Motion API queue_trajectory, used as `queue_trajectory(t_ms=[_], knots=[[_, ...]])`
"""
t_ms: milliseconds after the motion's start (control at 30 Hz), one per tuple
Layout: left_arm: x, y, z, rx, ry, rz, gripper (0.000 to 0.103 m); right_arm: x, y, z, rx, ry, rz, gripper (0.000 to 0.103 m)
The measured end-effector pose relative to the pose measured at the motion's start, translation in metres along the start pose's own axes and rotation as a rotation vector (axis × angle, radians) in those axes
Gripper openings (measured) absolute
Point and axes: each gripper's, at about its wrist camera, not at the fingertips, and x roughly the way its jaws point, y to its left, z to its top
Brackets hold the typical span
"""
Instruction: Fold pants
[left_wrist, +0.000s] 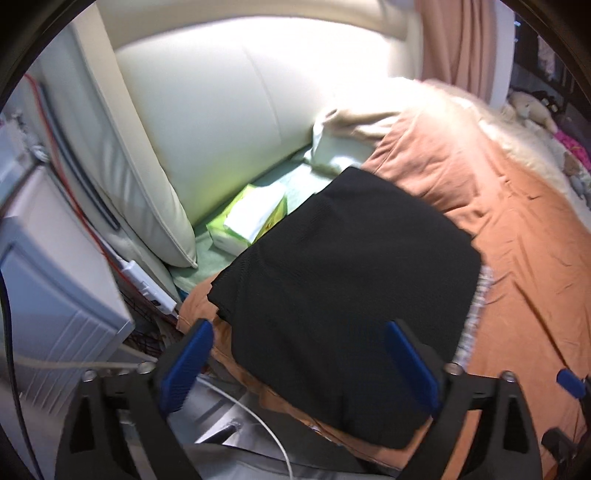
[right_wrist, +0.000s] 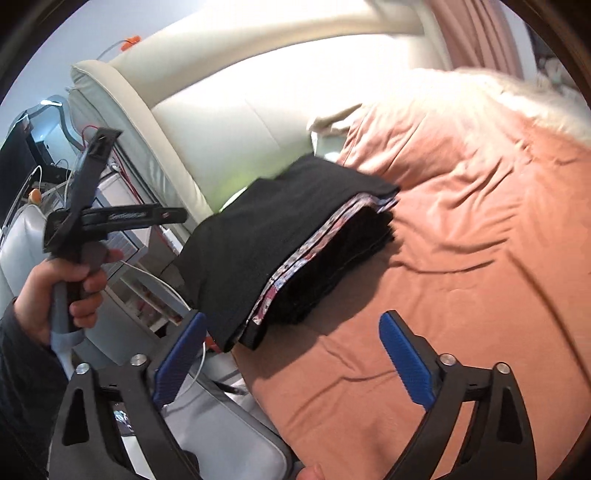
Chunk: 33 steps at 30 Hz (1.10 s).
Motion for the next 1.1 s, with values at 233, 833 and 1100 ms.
queue_trajectory(t_ms=[233,833,1100], knots=[[-0.072,-0.014,-0.031,-0.004,-0.088,-0.047,0.102,-0.072,0.012,-0.012,-0.045,-0.058,-0.043,0.103],[-0.206,-0.053,-0.119,0.036,-0.268,-0.159,0.102,-0.24,0.025,-0.085,-0.07,-0.191,-0.165,0.103],[-0.24,-0.068,-0.159,0.049,-0.308,-0.209,0.102,-0.285,0.037,-0.116,-0.087,-0.216,-0.193,0.103]])
